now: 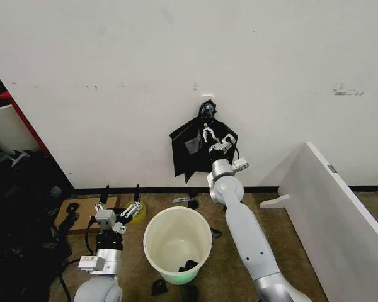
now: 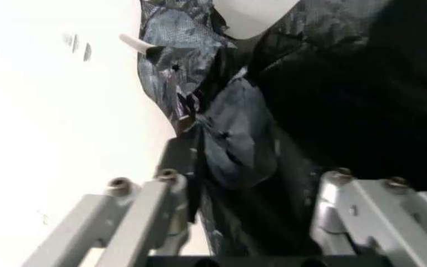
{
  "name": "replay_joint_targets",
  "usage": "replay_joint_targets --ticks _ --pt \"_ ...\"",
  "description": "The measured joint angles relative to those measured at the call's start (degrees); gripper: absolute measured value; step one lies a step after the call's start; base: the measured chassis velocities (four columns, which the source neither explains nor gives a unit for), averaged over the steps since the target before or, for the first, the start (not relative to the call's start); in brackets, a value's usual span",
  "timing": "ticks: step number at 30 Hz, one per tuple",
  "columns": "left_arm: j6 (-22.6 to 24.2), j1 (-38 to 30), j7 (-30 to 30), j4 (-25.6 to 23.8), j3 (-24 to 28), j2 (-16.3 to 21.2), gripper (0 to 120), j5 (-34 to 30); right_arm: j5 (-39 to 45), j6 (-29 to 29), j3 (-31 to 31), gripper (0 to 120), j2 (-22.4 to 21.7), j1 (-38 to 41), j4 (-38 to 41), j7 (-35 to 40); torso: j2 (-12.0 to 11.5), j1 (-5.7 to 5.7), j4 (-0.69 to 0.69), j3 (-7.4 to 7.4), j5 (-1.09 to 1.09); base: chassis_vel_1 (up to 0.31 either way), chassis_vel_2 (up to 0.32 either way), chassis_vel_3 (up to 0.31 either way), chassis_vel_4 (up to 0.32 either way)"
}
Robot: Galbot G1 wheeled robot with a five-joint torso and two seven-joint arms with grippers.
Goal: Place the garbage bag over the trash bin.
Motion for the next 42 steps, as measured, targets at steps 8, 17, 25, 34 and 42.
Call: replay_joint_targets --ticks 8,17,25,34,42 --pt "-0.49 0.08 -0.42 0.4 0.18 -0.59 100 0.44 -1.42 0.85 -0.21 1 -0.03 -1.43 0.5 -0.28 0.0 0.0 0.0 0.0 0.0 0.0 0.0 0.0 0.0" --pt "-0.63 0.05 -0.63 0.72 0.43 -1.08 100 0.79 -1.96 1.9 -0.55 0 -0.06 -2.79 2.0 -0.53 0.01 0.0 -0.01 0.0 0.0 0.0 0.0 0.0 0.0" --pt "-0.64 0.19 -0.82 0.8 0.43 -1.31 100 1.61 0.68 3.1 -0.1 26 -0.07 -1.48 1.2 -2.46 0.0 0.0 -0.01 0.0 0.0 0.0 0.0 0.0 0.0" --pt "-0.63 0.32 -1.31 1.02 0.45 -1.51 100 2.19 3.42 3.63 0.25 53 -0.07 -0.82 1.16 -2.69 0.01 0.0 -0.01 0.0 0.0 0.0 0.0 0.0 0.0" --pt "-0.63 0.58 -1.71 0.81 0.39 -1.47 100 2.32 2.15 3.0 -0.27 88 -0.07 -1.12 0.11 -1.39 0.0 0.0 0.0 0.0 0.0 0.0 0.0 0.0 0.0"
